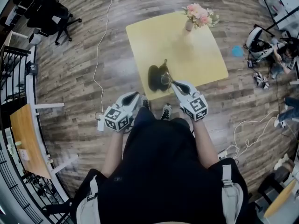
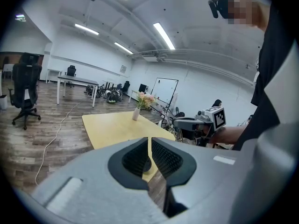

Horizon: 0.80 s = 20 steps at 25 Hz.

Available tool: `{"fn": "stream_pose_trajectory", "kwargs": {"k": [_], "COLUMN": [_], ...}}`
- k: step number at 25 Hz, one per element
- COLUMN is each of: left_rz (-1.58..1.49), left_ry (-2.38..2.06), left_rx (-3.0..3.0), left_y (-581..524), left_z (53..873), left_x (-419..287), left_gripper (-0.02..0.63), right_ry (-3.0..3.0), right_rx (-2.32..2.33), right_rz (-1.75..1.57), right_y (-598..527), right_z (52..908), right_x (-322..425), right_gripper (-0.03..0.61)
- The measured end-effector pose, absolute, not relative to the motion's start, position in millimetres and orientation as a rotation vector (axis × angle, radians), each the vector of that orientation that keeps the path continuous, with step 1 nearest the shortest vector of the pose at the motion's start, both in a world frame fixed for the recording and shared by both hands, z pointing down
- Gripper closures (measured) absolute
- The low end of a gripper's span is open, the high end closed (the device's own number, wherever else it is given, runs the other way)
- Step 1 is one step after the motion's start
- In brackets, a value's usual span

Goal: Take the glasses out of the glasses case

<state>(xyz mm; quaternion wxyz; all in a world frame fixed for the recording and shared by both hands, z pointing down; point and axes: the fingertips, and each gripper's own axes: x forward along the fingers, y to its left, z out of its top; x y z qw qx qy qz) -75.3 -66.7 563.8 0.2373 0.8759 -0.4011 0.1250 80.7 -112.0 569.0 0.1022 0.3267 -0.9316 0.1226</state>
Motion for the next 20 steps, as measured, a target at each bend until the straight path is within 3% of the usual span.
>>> {"fn": "stream_pose_trajectory", "kwargs": {"k": [20], "left_rz": [0.251], "left_ry": [-1.073], "left_rx": [2.398], "left_y": [-77], "left_z": [569], "left_x": [-62], "left_gripper": [0.581], "right_ry": [-2.698], "right_rx": [0.922], "right_rz": [0.341], "right_y": [-115], "right_z": [569], "right_x": [92], "right_gripper": [0.56]}}
